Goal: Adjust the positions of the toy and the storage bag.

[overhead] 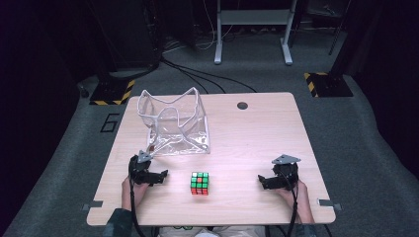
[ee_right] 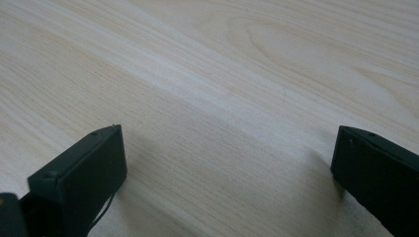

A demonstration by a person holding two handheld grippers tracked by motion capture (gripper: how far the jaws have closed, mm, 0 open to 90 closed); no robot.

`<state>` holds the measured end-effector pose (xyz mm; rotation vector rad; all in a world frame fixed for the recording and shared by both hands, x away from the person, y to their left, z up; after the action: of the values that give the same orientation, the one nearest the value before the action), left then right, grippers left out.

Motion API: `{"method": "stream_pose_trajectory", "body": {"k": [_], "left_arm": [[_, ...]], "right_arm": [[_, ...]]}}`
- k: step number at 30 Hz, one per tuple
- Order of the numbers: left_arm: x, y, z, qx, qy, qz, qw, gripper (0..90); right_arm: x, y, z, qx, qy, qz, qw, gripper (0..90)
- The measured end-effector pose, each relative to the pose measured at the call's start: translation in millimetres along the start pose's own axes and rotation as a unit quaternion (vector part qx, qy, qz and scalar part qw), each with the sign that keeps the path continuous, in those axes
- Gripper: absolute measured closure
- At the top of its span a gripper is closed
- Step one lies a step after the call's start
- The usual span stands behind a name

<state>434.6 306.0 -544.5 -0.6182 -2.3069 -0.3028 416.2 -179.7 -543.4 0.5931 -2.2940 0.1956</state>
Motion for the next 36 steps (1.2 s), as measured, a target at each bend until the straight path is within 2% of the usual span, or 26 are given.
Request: {"method": "stream_pose_trajectory", "body": {"k": [6,13,20,29,33,34,36], "left_arm": [[0.5,0.6,0.0,-0.003,0.004,-0.001,1.0,0.8],[0.1,0.2,0.1,0.003,0.001,-0.002,1.0,0.8],[0.6,0.8,0.2,0.001,0.004,-0.003,1.0,0.9],[0.7,0.6,0.3,0.004,0.004,-0.006,1.0,0.9],[0.7,0.7,0.3,0.003,0.004,-0.006,1.0,0.9],[0.7,0.7,0.3,0.003,0.004,-0.006,1.0,0.9],[0.7,0.6,0.3,0.004,0.004,-0.006,1.0,0.9]], "right_arm": [[-0.2,0.4,0.0,-0.004,0.0,0.005,1.0,0.0],[0.4,1.2,0.3,-0.007,0.001,0.007,0.9999,0.0],[0.2,1.6,0.1,0.0,0.003,0.004,1.0,0.0],[0.2,3.4,-0.1,-0.008,0.002,0.007,0.9999,0.0],[0.6,4.9,-0.3,-0.002,0.004,0.003,1.0,0.0],[0.6,4.3,-0.1,0.008,0.001,0.005,1.0,0.0],[0.9,6.4,-0.2,0.006,-0.002,0.009,0.9999,0.0]]}}
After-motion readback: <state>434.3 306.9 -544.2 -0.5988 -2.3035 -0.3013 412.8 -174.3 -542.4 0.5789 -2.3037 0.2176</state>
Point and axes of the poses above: each handheld gripper's, and its own axes: x roughly backward along the jaws, z roughly out of its underside, y roughly to its left, the point moved 2 cm from there along -x, roughly forward along the jaws, and after that the axes turned 3 degrees about -x, right-handed, at the moved point
